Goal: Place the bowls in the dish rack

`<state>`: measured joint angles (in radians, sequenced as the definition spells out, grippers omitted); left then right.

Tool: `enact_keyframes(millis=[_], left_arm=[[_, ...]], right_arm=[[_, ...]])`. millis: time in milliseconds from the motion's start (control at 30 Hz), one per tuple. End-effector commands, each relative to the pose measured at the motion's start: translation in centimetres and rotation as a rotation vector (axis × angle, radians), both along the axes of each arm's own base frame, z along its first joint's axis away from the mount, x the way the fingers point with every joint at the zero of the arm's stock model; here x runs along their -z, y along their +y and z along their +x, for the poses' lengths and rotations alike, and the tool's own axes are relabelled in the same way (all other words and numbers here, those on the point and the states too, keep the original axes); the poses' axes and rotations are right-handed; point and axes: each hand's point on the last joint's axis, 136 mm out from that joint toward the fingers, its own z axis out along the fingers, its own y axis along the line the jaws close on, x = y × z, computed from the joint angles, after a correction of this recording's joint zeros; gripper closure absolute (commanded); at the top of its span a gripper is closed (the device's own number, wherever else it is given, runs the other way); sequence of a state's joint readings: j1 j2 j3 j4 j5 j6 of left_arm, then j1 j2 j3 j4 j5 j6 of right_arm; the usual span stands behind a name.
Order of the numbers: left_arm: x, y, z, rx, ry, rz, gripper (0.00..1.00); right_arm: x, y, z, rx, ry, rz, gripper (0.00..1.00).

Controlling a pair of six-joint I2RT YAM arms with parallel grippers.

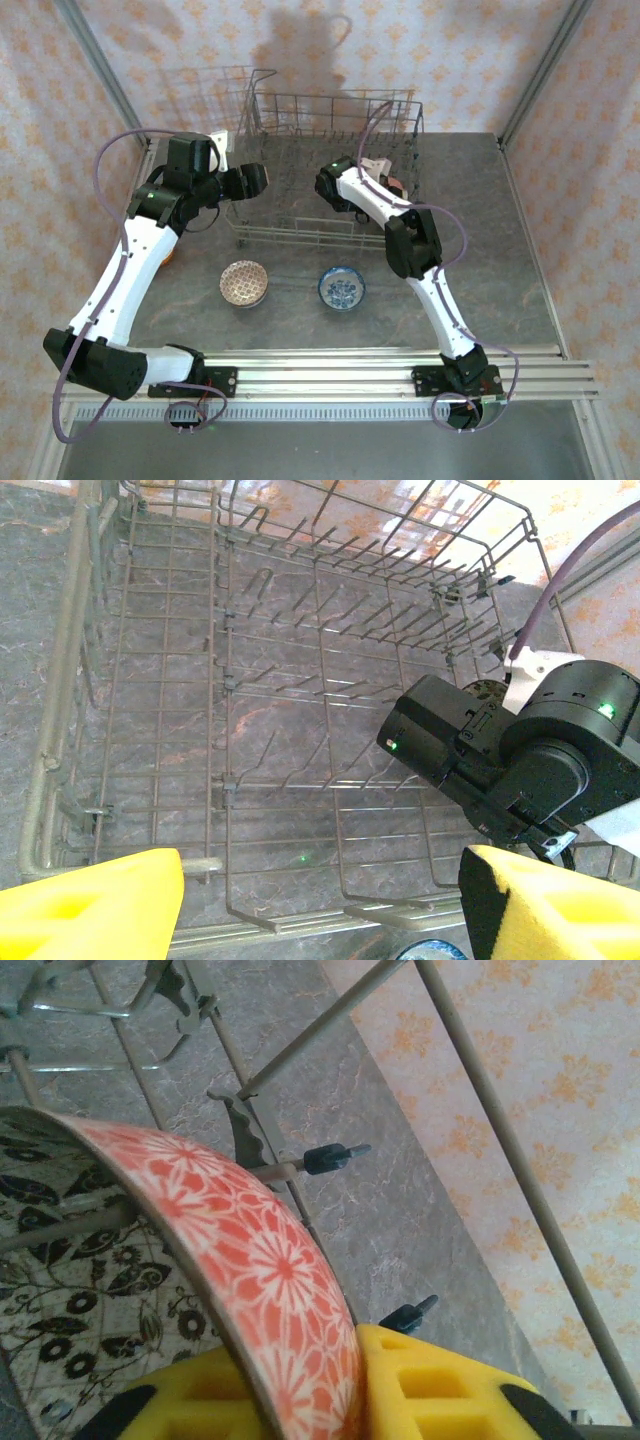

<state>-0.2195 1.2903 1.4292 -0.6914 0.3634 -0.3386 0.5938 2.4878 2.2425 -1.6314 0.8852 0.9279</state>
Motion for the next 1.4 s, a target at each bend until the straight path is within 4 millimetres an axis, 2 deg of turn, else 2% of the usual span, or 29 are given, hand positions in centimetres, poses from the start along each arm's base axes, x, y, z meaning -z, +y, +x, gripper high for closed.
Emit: enact_keyframes(millis=[0, 67, 200, 467, 533, 600, 833, 1000, 1233, 1367], left_arm=[[-0.7, 0.2, -0.1, 0.0, -0.023, -0.011, 0.26], [-0.8, 0.2, -0.1, 0.0, -0.023, -0.013, 0.26], [-1.0, 0.2, 0.0, 0.002, -0.024, -0.011, 0.26], [-0.9, -0.1, 0.5, 0.001, -0.015, -0.025, 0.26], [-0.9, -0.2, 0.5, 0.003, -0.012, -0.028, 0.26], [-0.8, -0.2, 0.7, 0.0, -0.008, -0.029, 0.26], [-0.9, -0.1, 0.9, -0.004, -0.004, -0.018, 0.26], [-0.5, -0.3, 1.1, 0.0, 0.007, -0.021, 0.26], [-0.1, -0.2, 0.7, 0.003, 0.017, -0.005, 0.26], [0.3, -0.3, 0.9, 0.006, 0.024, -0.006, 0.26]], right_arm=[[3.5, 0.7, -4.6, 0.064, 0.277, 0.026, 0.71], [3.0, 0.7, -4.4, 0.057, 0.265, 0.026, 0.71], [1.5, 0.7, -3.8, 0.04, 0.239, 0.044, 0.58], [-2.6, 0.8, -2.8, -0.005, 0.168, 0.091, 0.38], [-3.3, 1.0, -2.7, -0.018, 0.163, 0.108, 0.29], [-3.8, 1.1, -2.5, -0.032, 0.161, 0.115, 0.25], [-4.3, 0.9, -2.7, -0.045, 0.173, 0.106, 0.23], [-3.8, 1.1, -2.5, -0.022, 0.15, 0.124, 0.23], [-5.3, 2.2, -1.2, -0.027, 0.038, 0.211, 0.23], [-5.3, 3.0, -0.9, -0.054, 0.034, 0.264, 0.23]])
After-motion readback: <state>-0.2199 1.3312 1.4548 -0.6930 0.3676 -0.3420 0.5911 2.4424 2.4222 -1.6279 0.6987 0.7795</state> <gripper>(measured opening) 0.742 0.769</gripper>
